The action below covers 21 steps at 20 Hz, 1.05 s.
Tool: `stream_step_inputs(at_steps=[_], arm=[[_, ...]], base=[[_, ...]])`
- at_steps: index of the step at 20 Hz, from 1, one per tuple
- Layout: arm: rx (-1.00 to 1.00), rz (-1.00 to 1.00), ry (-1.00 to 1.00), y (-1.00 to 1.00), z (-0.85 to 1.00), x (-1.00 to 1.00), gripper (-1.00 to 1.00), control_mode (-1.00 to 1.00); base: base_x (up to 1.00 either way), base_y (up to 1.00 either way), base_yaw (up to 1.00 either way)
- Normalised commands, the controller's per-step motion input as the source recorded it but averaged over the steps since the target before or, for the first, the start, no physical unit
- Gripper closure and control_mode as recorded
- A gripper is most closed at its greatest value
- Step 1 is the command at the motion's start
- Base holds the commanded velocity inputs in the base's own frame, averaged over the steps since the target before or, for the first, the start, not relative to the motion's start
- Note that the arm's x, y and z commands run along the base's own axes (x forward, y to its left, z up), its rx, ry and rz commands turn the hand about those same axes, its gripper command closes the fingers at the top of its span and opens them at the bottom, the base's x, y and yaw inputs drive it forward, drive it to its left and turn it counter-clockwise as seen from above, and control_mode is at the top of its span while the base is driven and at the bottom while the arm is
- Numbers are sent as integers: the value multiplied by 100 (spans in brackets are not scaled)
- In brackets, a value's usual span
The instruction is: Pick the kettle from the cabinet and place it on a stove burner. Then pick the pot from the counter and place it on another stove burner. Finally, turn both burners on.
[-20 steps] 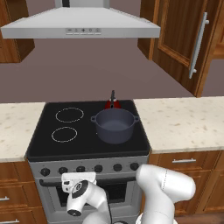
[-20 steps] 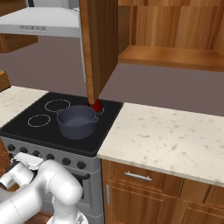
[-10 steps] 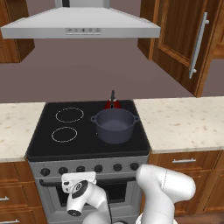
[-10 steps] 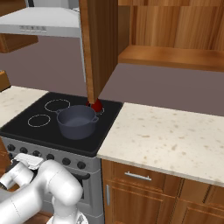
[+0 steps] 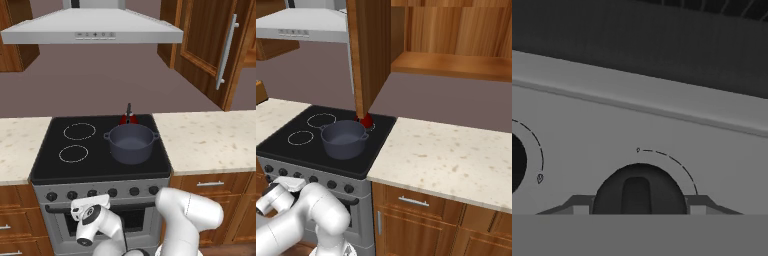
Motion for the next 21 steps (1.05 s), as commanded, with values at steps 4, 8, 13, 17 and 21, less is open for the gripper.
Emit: stream_step_inputs(at_steps=[4, 8, 13, 17, 21], arm=[[-13, 0, 3, 0, 12, 0, 100, -100], [-15, 0, 3, 0, 9, 0, 100, -100], [-15, 0, 3, 0, 8, 0, 100, -100], [-14, 0, 3, 0, 7, 0, 100, -100], [-15, 0, 4, 0, 4, 0, 100, -100]], base=[[0, 0, 0], [0, 0, 0], [0, 0, 0], [0, 0, 0], [0, 0, 0]])
